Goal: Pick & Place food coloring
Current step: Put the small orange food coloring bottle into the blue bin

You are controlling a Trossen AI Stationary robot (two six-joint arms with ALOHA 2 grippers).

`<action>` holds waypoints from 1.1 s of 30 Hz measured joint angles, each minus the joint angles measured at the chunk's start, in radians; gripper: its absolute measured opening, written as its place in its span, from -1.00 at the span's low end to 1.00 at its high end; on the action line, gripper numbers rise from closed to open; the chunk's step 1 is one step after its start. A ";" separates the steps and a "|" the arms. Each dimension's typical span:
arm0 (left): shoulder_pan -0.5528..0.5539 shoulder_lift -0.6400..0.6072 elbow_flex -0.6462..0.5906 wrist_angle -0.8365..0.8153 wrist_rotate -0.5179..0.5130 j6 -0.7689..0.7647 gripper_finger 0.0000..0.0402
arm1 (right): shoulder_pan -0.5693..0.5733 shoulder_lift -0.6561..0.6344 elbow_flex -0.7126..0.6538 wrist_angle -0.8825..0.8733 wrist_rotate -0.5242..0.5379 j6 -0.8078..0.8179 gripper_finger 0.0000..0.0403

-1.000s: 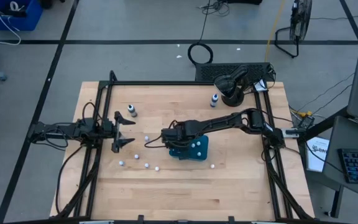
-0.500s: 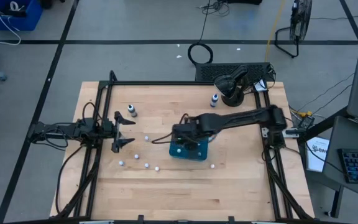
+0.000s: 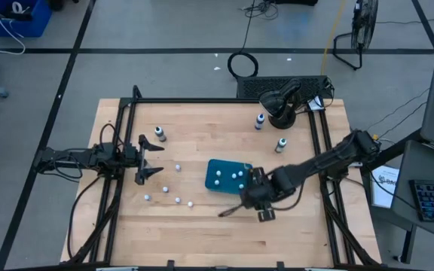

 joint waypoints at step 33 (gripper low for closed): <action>0.000 0.000 0.000 0.000 0.000 0.000 0.82 | -0.001 -0.003 -0.477 0.548 -0.057 0.138 -0.23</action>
